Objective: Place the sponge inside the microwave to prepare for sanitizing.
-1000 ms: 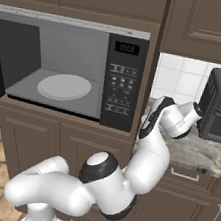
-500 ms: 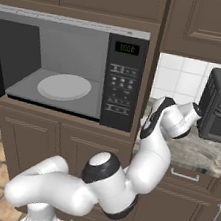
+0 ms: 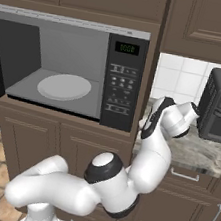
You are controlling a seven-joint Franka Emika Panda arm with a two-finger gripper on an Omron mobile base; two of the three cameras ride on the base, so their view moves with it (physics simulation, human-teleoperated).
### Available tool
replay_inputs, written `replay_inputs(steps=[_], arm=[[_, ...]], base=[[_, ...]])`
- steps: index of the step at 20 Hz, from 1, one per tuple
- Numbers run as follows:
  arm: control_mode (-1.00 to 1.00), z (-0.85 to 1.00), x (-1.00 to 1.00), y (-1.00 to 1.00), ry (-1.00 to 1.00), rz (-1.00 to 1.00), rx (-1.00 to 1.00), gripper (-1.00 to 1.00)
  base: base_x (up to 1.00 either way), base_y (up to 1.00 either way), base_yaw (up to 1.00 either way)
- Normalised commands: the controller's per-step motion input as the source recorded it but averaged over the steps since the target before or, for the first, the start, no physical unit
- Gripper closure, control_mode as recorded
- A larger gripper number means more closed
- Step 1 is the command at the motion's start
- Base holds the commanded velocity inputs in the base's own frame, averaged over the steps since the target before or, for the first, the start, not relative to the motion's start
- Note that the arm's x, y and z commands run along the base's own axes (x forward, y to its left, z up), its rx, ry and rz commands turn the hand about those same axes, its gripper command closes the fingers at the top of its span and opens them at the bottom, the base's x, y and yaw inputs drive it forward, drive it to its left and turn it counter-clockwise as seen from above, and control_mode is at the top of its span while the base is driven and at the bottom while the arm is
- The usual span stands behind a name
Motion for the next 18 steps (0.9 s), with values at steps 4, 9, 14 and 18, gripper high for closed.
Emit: replay_inputs(steps=[4, 9, 14, 18], arm=[[-1.00, -0.11, 0.00, 0.11, 0.00, 0.03, 0.00, -1.00], [-1.00, -0.14, 0.00, 0.14, 0.00, 0.00, -0.01, -1.00], [-1.00, -0.15, 0.00, 0.15, -0.01, 0.00, -0.04, -1.00], [-1.00, -0.19, 0.00, 0.17, -0.06, 0.01, -0.12, -1.00]], base=[[0.00, 0.00, 0.00], [0.00, 0.00, 0.00], [0.00, 0.00, 0.00], [0.00, 0.00, 0.00]])
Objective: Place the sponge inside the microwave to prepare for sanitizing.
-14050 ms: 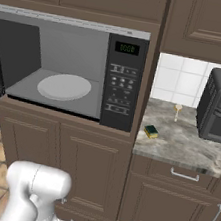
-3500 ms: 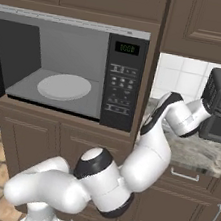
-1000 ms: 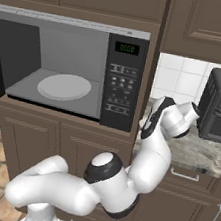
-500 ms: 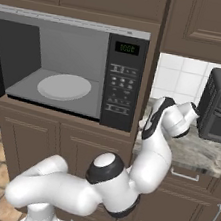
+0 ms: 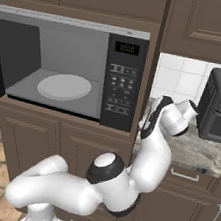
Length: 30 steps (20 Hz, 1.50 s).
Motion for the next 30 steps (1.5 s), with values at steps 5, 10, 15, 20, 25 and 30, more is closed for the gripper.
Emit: replay_inputs(steps=[5, 10, 15, 20, 25, 30], arm=[[-1.00, -0.25, 0.14, 0.16, -0.07, 0.00, -0.16, -1.00], [-1.00, -0.28, 0.20, 0.08, -0.02, 0.00, -0.09, -1.00], [-1.00, -0.21, 0.21, 0.02, 0.00, 0.00, -0.01, -1.00], [-1.00, -0.06, 0.23, 0.00, 0.01, 0.00, 0.00, -1.00], [-1.00, -0.04, 0.07, 0.08, 0.07, 0.03, 0.00, -1.00], [-1.00, -0.19, 0.05, 0.16, 0.09, 0.05, 0.00, -1.00]], base=[[0.00, 0.00, 0.00], [0.00, 0.00, 0.00], [0.00, 0.00, 0.00], [0.00, 0.00, 0.00], [0.00, 0.00, 0.00], [0.00, 0.00, 0.00]])
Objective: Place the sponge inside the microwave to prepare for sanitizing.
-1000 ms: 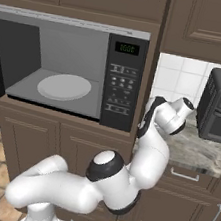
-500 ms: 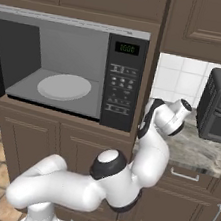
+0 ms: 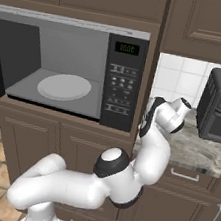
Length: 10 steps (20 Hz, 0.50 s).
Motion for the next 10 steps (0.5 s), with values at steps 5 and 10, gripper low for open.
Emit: replay_inputs(steps=[5, 10], arm=[[-1.00, -0.27, 0.06, 0.16, 0.03, 0.06, 0.00, -1.00], [-1.00, -0.22, 0.15, 0.15, 0.00, 0.03, 0.00, -1.00]], base=[[0.00, 0.00, 0.00], [0.00, 0.00, 0.00]])
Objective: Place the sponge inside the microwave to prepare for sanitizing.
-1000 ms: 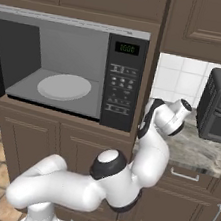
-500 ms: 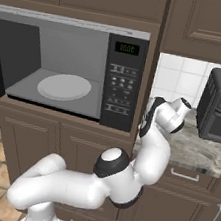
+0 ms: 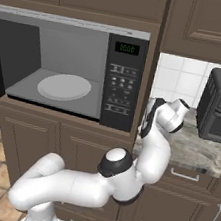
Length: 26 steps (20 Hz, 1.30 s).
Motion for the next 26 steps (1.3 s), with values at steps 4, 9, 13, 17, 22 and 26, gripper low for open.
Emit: replay_inputs(steps=[4, 9, 13, 17, 22, 26], arm=[[-1.00, -0.18, 0.18, 0.11, -0.01, 0.02, 0.00, -1.00], [-1.00, -0.08, 0.16, 0.02, -0.06, 0.00, -0.02, -1.00], [-1.00, 0.00, 0.18, 0.00, -0.04, 0.00, -0.05, -1.00], [-1.00, 0.00, 0.26, 0.00, -0.06, 0.00, -0.09, -1.00], [-1.00, -0.07, 0.26, 0.00, -0.05, 0.00, -0.12, -1.00], [-1.00, -0.13, 0.24, -0.07, -0.05, 0.00, -0.11, -1.00]], base=[[0.00, 0.00, 0.00], [0.00, 0.00, 0.00], [0.00, 0.00, 0.00], [0.00, 0.00, 0.00], [0.00, 0.00, 0.00], [0.00, 0.00, 0.00]])
